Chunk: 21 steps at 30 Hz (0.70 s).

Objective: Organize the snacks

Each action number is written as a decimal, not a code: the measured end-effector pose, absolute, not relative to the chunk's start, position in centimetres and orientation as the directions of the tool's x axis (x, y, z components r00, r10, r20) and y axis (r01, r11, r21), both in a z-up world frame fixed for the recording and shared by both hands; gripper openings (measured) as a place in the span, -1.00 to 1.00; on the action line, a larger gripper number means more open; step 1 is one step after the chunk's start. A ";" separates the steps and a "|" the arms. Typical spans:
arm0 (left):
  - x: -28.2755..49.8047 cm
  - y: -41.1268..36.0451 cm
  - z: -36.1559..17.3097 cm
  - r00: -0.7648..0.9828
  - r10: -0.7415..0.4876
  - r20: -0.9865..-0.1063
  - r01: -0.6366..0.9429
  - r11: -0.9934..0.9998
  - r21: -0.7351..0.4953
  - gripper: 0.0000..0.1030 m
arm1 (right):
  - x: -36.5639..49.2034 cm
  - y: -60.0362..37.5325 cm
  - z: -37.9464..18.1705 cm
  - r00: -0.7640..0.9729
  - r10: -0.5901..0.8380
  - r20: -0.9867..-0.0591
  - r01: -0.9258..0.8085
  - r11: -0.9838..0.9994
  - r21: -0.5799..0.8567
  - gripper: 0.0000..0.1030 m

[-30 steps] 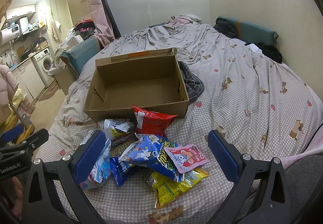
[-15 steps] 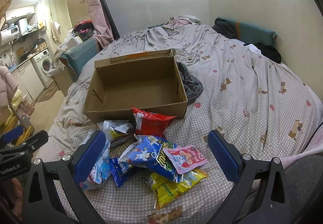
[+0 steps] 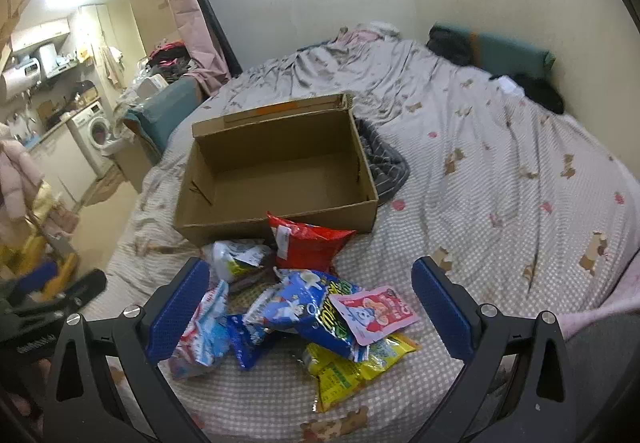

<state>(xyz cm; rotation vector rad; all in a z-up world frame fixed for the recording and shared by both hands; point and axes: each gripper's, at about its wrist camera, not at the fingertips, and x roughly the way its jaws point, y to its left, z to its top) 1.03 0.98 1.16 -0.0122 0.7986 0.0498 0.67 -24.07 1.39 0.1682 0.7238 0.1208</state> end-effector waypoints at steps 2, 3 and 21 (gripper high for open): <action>2.0 1.6 0.7 0.653 0.056 -0.755 -0.069 0.998 0.014 1.00 | 1.7 -24.6 1.9 0.723 0.194 -0.663 -0.069 0.975 0.210 1.00; 2.6 2.1 0.2 0.625 0.059 -0.778 -0.079 0.997 0.012 1.00 | 2.2 -24.9 2.0 0.711 0.208 -0.672 -0.075 0.972 0.221 1.00; 8.7 -0.6 -11.7 0.154 -0.236 -0.959 -0.141 0.956 -0.258 0.67 | 5.6 -29.3 -2.6 0.592 0.251 -0.766 0.072 0.930 0.360 1.00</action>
